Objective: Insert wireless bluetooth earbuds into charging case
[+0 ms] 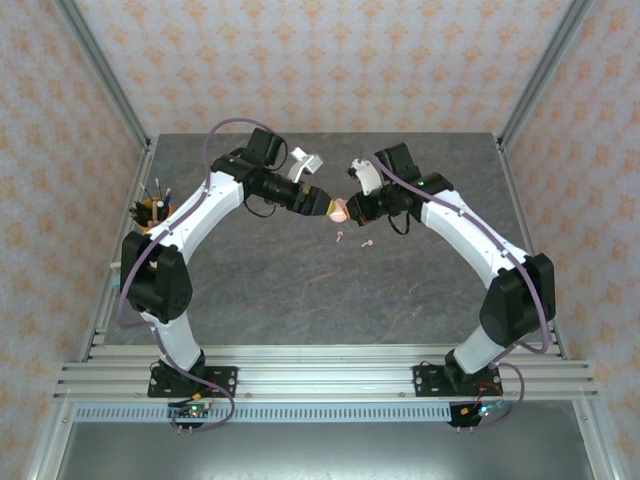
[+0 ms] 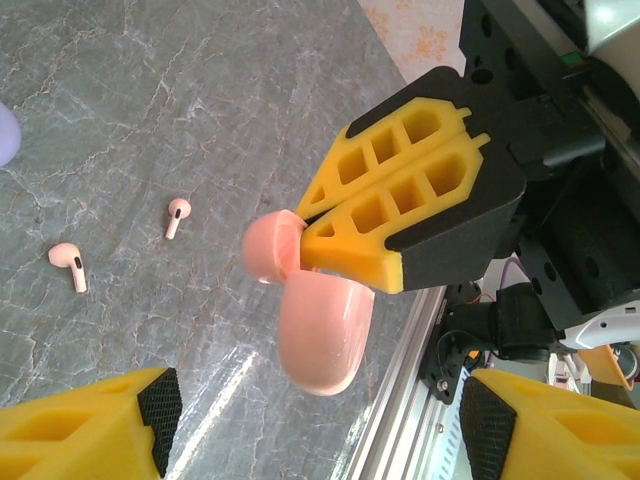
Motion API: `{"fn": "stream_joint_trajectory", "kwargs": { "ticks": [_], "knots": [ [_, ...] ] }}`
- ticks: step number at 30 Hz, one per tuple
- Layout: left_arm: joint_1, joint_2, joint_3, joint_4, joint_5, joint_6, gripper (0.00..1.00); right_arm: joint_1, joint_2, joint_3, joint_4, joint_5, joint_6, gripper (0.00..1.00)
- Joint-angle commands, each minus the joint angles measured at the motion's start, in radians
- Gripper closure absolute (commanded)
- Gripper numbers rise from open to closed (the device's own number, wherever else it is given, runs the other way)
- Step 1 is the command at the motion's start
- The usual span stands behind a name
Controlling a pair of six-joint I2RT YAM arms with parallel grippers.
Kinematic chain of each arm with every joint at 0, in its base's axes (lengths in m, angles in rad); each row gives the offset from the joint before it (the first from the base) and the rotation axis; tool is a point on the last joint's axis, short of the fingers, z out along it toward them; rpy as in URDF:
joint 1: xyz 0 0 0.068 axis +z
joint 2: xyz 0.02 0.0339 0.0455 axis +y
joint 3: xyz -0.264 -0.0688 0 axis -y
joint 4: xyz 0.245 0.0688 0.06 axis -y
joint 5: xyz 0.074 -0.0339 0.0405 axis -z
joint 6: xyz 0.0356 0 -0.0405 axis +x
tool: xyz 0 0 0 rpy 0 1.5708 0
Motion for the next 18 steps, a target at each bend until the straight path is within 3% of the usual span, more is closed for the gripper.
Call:
{"fn": "stream_joint_trajectory", "kwargs": {
  "ticks": [1, 10, 18],
  "knots": [
    [-0.001, -0.007, 0.017, 0.024, 0.026, -0.016, 0.25, 0.010, -0.025, 0.042, -0.026, 0.025, -0.017, 1.00],
    [-0.001, 0.017, 0.027, 0.009, 0.055, 0.000, 0.28, 0.026, -0.021, 0.065, -0.046, 0.034, -0.025, 1.00],
    [-0.005, 0.026, 0.013, 0.039, 0.100, -0.014, 0.39, 0.038, -0.008, 0.086, -0.049, 0.031, -0.021, 1.00]
  ]
}}
